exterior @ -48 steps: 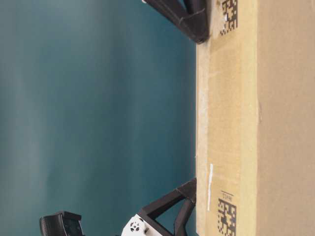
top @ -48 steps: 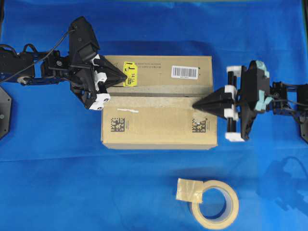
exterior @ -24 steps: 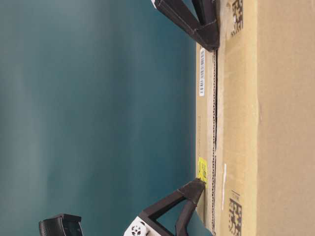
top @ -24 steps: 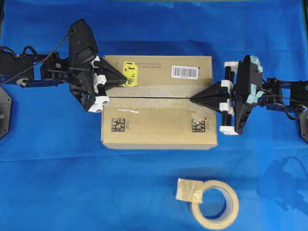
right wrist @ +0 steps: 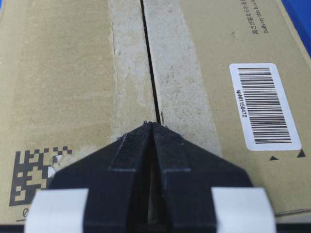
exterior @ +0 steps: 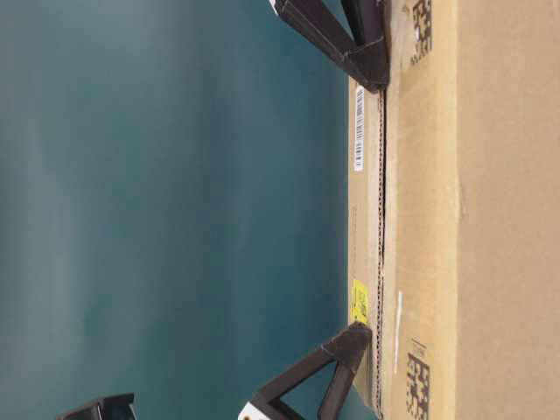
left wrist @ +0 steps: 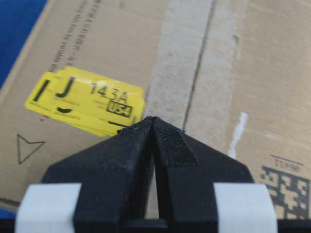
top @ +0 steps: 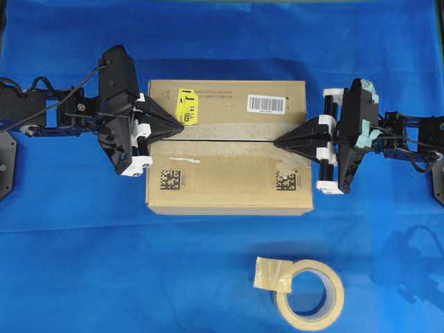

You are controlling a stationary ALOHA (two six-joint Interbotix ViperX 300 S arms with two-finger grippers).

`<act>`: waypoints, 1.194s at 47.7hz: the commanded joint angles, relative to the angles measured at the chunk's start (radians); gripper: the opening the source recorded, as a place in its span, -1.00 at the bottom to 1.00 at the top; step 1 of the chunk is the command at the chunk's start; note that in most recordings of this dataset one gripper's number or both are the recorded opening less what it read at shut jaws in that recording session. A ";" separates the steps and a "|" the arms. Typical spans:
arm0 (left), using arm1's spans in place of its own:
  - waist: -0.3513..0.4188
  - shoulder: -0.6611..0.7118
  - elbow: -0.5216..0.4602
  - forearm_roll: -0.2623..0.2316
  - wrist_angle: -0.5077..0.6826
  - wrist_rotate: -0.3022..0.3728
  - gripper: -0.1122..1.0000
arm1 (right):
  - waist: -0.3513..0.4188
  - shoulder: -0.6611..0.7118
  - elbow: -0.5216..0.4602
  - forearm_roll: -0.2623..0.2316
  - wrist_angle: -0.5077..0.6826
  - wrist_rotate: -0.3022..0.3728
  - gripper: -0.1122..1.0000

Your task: Close the cardboard box.

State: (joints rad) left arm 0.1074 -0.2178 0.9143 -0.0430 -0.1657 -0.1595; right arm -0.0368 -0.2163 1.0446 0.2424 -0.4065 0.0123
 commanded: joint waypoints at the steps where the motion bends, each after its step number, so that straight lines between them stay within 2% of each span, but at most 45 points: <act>1: -0.008 -0.025 0.000 0.003 -0.011 0.002 -0.80 | -0.015 -0.005 -0.015 0.009 -0.011 0.002 -0.79; 16: -0.025 -0.034 0.020 0.003 -0.021 0.006 -0.80 | -0.021 -0.005 -0.015 0.014 -0.014 0.002 -0.79; 36: -0.034 -0.009 0.100 0.003 -0.308 0.035 -0.80 | -0.021 -0.005 -0.012 0.012 -0.014 0.003 -0.79; 57: -0.041 0.101 0.107 0.003 -0.416 0.034 -0.80 | -0.021 -0.005 -0.012 0.014 -0.012 0.003 -0.79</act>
State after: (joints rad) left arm 0.0721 -0.1181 1.0308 -0.0414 -0.5645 -0.1258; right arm -0.0445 -0.2163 1.0446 0.2500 -0.4111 0.0138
